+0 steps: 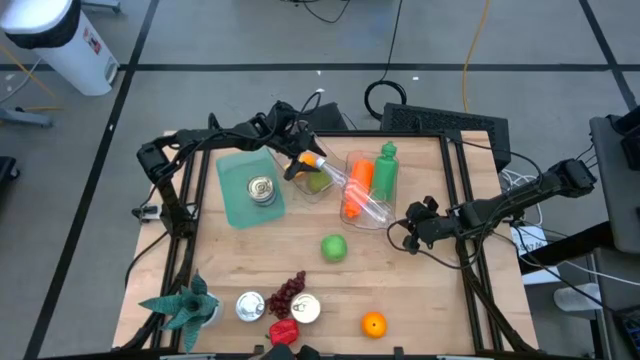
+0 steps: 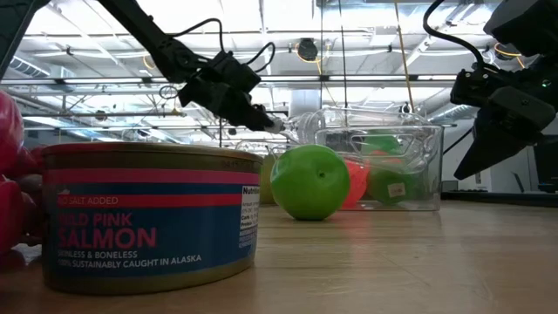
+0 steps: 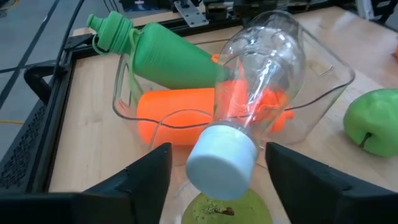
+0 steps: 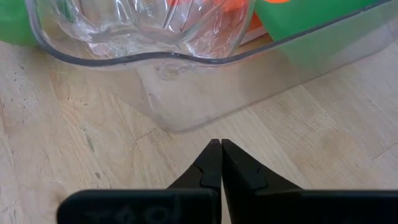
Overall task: Pick & Place Food Item
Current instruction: Put the transparent bottle into the right transparent bin upright
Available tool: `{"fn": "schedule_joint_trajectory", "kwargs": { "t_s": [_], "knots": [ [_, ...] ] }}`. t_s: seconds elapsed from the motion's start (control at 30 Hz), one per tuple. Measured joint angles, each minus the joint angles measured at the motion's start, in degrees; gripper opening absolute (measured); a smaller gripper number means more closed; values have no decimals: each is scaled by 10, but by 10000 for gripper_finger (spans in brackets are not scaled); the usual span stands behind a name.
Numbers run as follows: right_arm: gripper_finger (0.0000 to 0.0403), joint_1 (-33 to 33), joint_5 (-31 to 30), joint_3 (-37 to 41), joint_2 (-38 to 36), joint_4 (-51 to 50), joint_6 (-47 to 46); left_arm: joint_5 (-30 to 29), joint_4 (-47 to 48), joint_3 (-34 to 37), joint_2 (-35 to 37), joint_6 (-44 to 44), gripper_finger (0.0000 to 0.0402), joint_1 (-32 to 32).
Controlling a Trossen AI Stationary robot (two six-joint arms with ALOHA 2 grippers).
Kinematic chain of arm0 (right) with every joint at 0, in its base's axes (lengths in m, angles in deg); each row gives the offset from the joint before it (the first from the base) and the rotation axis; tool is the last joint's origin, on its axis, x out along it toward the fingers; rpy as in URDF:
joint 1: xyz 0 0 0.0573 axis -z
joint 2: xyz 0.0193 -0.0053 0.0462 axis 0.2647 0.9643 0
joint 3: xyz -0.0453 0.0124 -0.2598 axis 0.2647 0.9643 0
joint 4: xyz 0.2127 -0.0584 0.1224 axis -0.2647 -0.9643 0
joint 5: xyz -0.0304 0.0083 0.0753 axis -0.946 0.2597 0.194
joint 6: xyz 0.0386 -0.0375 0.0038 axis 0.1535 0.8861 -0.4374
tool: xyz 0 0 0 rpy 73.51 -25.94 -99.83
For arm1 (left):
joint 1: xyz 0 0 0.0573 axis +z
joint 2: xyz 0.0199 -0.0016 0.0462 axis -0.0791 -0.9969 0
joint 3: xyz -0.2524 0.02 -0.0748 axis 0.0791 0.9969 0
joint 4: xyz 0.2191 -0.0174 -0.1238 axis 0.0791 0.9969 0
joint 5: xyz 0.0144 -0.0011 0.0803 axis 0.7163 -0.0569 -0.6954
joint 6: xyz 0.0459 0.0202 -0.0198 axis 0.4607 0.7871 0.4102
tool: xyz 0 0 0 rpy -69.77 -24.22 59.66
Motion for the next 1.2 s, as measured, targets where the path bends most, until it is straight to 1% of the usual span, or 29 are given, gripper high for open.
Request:
{"fn": "schedule_joint_trajectory", "kwargs": {
  "t_s": [0.13,0.3,0.43,0.53,0.83,1.07,1.2],
  "knots": [
    [0,0,0,0,0,0,0,-19,0,0,0,3,222,-5],
    [0,0,0,0,0,0,2,-20,-1,0,0,5,180,-9],
    [0,0,0,0,0,-3,2,-18,-2,0,0,2,156,-11],
    [0,0,0,0,0,-4,2,-19,-1,0,0,1,150,-12],
    [0,0,0,0,0,-5,2,-23,-1,1,7,-8,152,-16],
    [0,0,0,0,0,-4,3,-80,18,1,55,-12,152,-26],
    [0,0,0,0,0,-4,4,-126,55,0,92,6,149,-37]
  ]
}}
